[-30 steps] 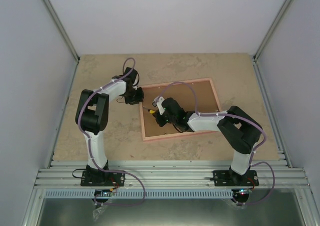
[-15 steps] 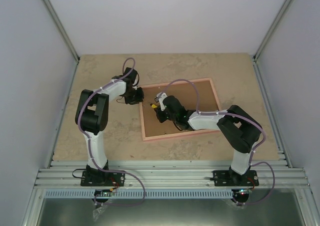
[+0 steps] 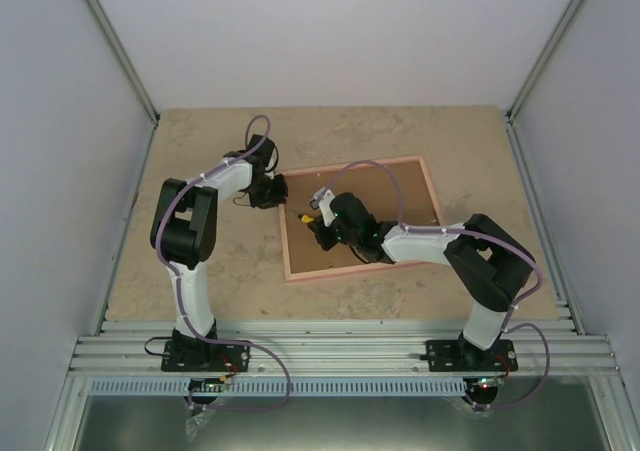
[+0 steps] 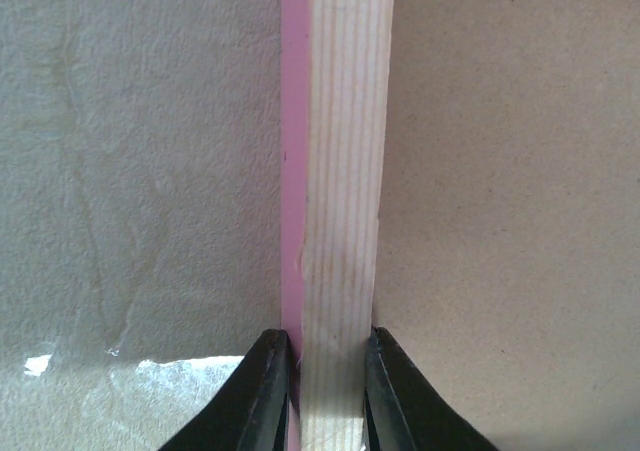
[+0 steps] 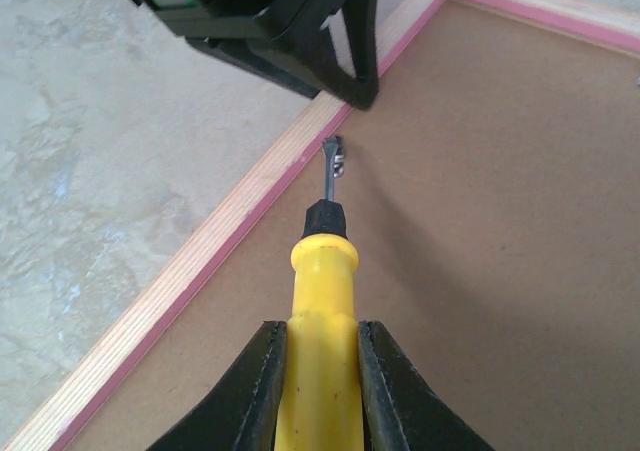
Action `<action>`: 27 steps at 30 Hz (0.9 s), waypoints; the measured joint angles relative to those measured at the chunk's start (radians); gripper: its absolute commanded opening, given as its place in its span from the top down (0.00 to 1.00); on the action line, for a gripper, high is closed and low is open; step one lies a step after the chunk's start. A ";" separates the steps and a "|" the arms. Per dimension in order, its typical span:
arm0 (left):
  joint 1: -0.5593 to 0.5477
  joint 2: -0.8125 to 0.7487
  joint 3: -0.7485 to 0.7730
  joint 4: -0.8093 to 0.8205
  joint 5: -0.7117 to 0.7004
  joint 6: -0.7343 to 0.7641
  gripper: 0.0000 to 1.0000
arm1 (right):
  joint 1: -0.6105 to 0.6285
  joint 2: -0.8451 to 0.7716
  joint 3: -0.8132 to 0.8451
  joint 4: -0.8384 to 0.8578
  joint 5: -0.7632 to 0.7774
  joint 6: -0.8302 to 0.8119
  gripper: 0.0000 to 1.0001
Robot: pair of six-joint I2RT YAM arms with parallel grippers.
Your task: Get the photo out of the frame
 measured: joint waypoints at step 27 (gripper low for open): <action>0.000 0.000 0.000 0.000 0.002 0.000 0.94 | 0.008 0.058 0.006 0.020 -0.028 -0.004 1.00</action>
